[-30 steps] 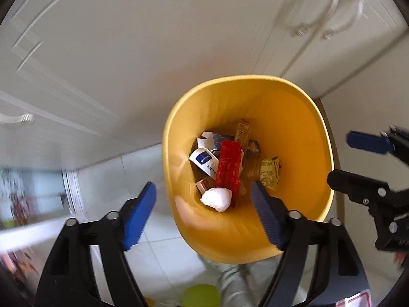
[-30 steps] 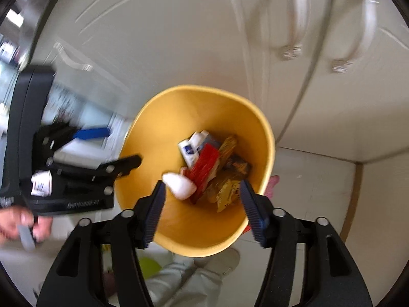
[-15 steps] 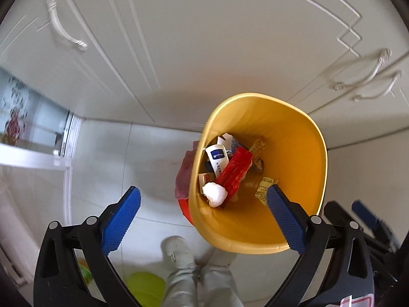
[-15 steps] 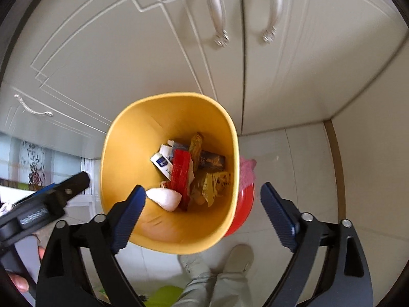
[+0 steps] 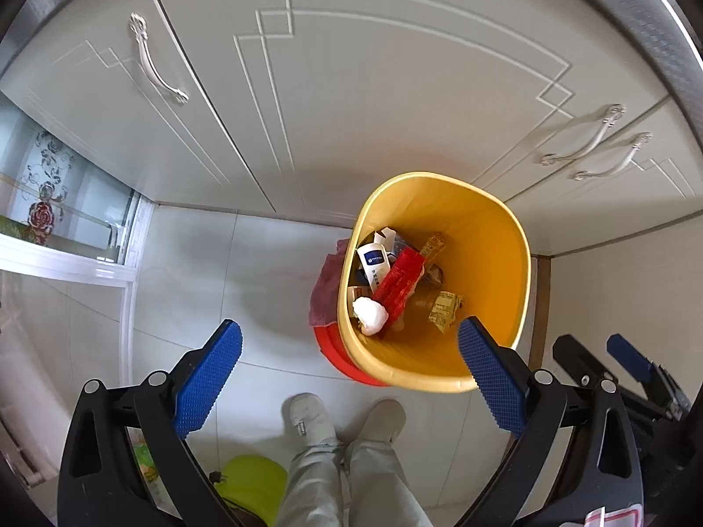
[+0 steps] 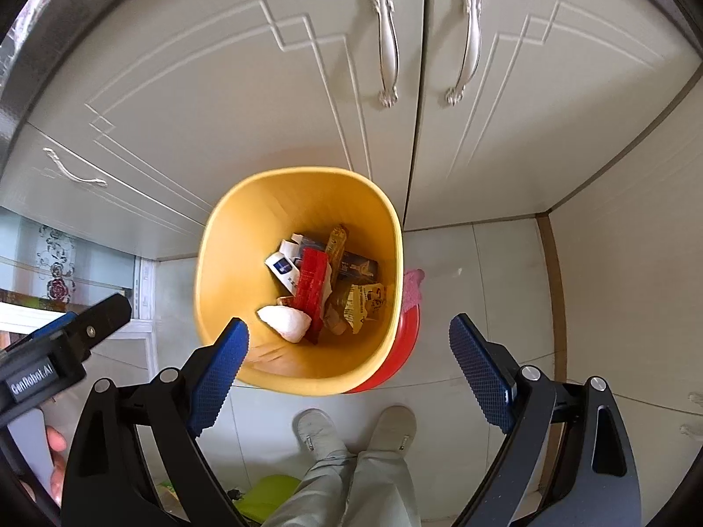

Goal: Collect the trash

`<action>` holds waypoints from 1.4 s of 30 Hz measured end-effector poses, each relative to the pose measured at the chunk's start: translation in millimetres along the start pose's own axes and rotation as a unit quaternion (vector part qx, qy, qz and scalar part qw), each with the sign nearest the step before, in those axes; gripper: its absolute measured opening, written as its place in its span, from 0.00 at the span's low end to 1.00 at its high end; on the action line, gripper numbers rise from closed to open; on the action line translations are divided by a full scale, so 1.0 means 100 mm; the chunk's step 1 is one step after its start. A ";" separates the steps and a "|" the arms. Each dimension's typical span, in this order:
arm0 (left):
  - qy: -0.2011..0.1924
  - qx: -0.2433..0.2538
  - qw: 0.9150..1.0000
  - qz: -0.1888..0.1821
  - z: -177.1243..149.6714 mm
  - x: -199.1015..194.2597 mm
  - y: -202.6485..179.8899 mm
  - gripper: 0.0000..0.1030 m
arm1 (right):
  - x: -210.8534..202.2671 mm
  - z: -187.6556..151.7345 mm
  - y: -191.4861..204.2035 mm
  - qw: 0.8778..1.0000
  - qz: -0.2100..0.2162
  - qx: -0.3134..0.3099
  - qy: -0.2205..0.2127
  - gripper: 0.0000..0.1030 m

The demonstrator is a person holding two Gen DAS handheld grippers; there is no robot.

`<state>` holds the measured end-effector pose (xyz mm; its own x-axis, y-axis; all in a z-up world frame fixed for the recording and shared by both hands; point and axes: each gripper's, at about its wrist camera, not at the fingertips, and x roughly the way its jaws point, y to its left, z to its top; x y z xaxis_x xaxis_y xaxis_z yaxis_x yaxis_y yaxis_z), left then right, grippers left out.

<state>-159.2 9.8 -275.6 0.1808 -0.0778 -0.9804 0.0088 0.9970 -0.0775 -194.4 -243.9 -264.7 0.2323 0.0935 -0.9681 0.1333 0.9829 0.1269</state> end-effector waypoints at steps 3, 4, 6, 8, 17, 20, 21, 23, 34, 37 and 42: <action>-0.005 0.007 1.000 0.003 -0.02 -0.15 -0.03 0.95 | -0.16 0.01 0.02 1.000 -0.003 -0.006 -0.006 0.90; -0.006 0.009 1.000 0.003 -0.03 -0.19 -0.03 0.95 | -0.21 0.02 0.04 1.000 -0.005 -0.010 -0.008 0.90; -0.010 0.017 1.000 0.006 -0.04 -0.30 -0.05 0.95 | -0.31 0.02 0.07 1.000 -0.011 -0.019 -0.011 0.90; -0.015 0.020 1.000 0.009 -0.06 -0.39 -0.05 0.95 | -0.39 0.02 0.07 1.000 -0.015 -0.023 -0.014 0.90; -0.031 0.046 0.998 0.024 -0.09 -0.68 -0.10 0.95 | -0.61 0.03 0.12 0.998 -0.027 -0.051 -0.019 0.90; -0.032 0.049 0.998 0.020 -0.08 -0.73 -0.13 0.95 | -0.68 0.05 0.14 0.998 -0.028 -0.058 -0.025 0.90; -0.034 0.050 0.998 0.023 -0.08 -0.74 -0.14 0.95 | -0.70 0.06 0.15 0.997 -0.028 -0.060 -0.027 0.90; -0.035 0.053 0.998 0.021 -0.07 -0.77 -0.16 0.95 | -0.73 0.07 0.15 0.997 -0.029 -0.064 -0.030 0.90; -0.042 0.059 0.997 0.023 -0.01 -0.83 -0.17 0.95 | -0.75 0.12 0.14 0.997 -0.030 -0.064 -0.031 0.90; -0.041 0.060 0.997 0.023 0.00 -0.84 -0.17 0.95 | -0.74 0.13 0.15 0.997 -0.030 -0.063 -0.030 0.90; -0.041 0.060 0.997 0.023 0.00 -0.83 -0.18 0.95 | -0.74 0.14 0.15 0.997 -0.029 -0.062 -0.029 0.90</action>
<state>-174.9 -1.4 -192.5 0.2643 -0.0353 -0.9638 0.1148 0.9934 -0.0049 -196.1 -238.2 -188.4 0.2839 0.0292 -0.9584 0.0281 0.9989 0.0387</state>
